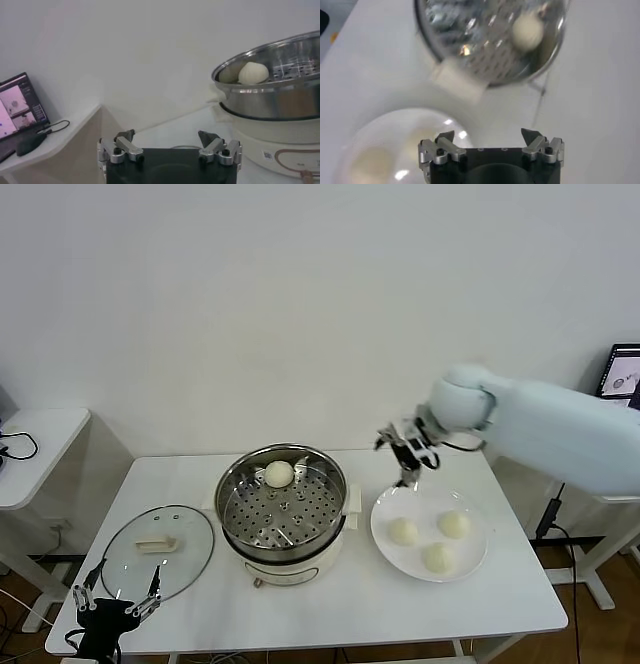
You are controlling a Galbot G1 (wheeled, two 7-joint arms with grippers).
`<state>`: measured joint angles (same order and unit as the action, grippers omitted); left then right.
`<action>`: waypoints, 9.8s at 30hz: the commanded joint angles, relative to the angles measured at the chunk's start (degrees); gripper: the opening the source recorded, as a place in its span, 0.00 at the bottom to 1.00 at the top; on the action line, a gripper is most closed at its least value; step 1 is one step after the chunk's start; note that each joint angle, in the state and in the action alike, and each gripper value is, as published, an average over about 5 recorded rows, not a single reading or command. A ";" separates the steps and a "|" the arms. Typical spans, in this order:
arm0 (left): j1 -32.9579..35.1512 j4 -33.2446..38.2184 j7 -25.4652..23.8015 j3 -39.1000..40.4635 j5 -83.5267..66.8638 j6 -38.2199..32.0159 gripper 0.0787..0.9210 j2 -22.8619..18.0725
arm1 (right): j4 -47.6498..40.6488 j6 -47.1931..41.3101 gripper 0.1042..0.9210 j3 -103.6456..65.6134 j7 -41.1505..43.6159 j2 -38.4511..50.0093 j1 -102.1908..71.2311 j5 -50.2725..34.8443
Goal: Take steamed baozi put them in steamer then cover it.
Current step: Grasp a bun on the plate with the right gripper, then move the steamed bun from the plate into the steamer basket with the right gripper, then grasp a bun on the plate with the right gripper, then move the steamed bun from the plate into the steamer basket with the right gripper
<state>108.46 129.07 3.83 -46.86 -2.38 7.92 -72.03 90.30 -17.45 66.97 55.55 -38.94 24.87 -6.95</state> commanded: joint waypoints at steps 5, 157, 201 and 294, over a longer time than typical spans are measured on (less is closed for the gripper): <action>-0.20 -0.42 -0.07 -0.25 -0.04 0.12 0.88 0.04 | 1.44 -3.05 0.88 -4.90 -0.11 5.82 -12.99 6.29; -3.14 1.84 -0.45 -3.56 -2.40 1.44 0.88 0.88 | -12.04 -21.91 0.88 1.62 -4.39 -35.96 8.25 -16.54; -2.85 -0.09 -0.85 -3.81 -1.91 2.01 0.88 1.98 | 0.34 -2.58 0.88 -22.45 5.64 9.91 -34.50 18.53; -3.67 0.07 -0.78 -5.86 -2.10 1.77 0.88 1.41 | -7.40 9.66 0.60 4.11 -2.87 -28.91 0.77 3.92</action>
<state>104.74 129.18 3.09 -52.70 -4.48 9.64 -70.62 83.65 -15.97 67.37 53.82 -64.10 26.88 -8.66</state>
